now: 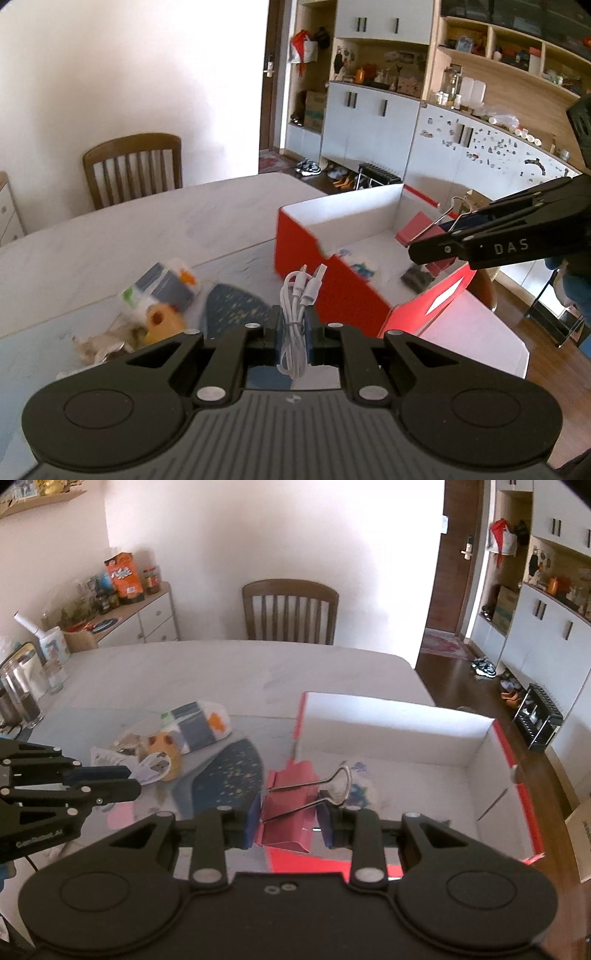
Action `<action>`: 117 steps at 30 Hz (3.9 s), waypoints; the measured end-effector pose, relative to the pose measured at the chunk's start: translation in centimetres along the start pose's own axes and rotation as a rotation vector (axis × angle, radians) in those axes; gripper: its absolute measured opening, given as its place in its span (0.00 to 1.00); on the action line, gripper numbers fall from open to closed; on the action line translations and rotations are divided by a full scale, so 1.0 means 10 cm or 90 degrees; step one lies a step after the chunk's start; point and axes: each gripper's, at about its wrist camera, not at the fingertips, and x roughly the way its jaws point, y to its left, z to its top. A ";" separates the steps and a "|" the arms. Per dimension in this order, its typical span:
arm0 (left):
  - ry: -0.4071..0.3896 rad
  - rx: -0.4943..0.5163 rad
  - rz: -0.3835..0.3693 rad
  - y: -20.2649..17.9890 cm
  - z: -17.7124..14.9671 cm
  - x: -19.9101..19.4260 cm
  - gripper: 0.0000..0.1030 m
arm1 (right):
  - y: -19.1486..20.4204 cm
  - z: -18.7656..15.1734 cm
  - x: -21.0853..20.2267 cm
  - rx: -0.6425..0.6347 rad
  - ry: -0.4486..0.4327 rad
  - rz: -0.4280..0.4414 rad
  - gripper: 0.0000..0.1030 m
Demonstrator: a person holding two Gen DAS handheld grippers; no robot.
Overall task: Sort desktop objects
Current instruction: 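Carry the cable and binder clip over the red box with both tools, then open both tools to drop the cable and binder clip into the box, then withdraw both tools from the box toward the table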
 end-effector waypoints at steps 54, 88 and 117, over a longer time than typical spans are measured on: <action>0.268 0.170 -0.100 -1.33 0.64 1.96 0.10 | -1.66 -0.02 1.09 0.015 0.096 -0.025 0.31; 0.248 0.025 -0.175 -1.05 0.69 1.86 0.63 | -1.72 -0.06 1.23 0.031 0.138 0.006 0.61; 0.096 0.033 -0.133 -1.01 0.64 0.97 0.69 | -1.56 0.06 0.34 0.070 0.029 0.054 0.73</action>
